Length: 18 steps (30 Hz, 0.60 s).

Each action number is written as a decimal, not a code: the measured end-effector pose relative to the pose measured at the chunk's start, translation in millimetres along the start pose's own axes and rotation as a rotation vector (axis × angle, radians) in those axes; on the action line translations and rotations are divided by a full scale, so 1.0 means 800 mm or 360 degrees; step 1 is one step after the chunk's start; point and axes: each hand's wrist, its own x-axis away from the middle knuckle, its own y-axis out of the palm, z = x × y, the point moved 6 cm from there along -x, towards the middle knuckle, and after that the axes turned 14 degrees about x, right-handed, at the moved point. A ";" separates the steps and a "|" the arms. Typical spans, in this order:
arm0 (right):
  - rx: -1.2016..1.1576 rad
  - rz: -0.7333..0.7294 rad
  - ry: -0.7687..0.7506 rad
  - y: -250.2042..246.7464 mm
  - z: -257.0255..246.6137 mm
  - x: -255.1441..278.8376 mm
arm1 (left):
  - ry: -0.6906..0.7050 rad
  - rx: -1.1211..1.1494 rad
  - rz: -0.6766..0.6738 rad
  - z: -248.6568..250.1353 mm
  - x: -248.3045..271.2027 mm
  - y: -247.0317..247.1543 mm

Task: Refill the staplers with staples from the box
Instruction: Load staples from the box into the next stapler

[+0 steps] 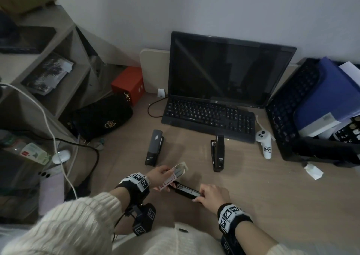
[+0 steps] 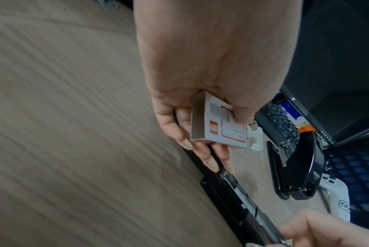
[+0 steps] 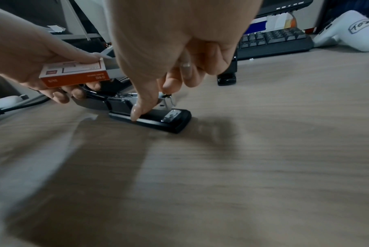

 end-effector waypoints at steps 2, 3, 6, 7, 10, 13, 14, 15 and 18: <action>0.0010 0.0013 0.0002 -0.002 0.001 -0.002 | 0.0009 0.0022 0.0000 0.000 0.001 0.000; 0.0017 0.0022 0.0004 -0.004 0.003 -0.004 | 0.0003 0.0011 -0.0003 -0.001 0.001 0.000; -0.0031 0.0064 0.0022 -0.008 0.010 -0.011 | -0.0038 -0.0073 0.0016 0.000 0.004 -0.003; -0.0065 0.0086 0.0008 -0.010 0.012 -0.013 | -0.0041 -0.0058 0.0022 0.002 0.004 -0.004; -0.0103 0.0160 -0.0104 -0.012 0.012 -0.015 | -0.0016 0.0018 0.0044 0.011 0.005 -0.003; -0.0027 0.0181 -0.0181 -0.008 0.014 -0.012 | -0.0019 0.0031 0.0036 0.012 0.006 -0.003; -0.0019 0.0181 -0.0190 -0.007 0.017 -0.011 | -0.0024 0.0024 0.0036 0.011 0.005 -0.004; -0.0024 0.0178 -0.0196 -0.006 0.020 -0.011 | -0.0025 0.0011 0.0038 0.009 0.003 -0.005; -0.0080 0.0118 -0.0259 -0.004 0.019 -0.011 | -0.0039 -0.0051 0.0040 0.008 0.000 -0.009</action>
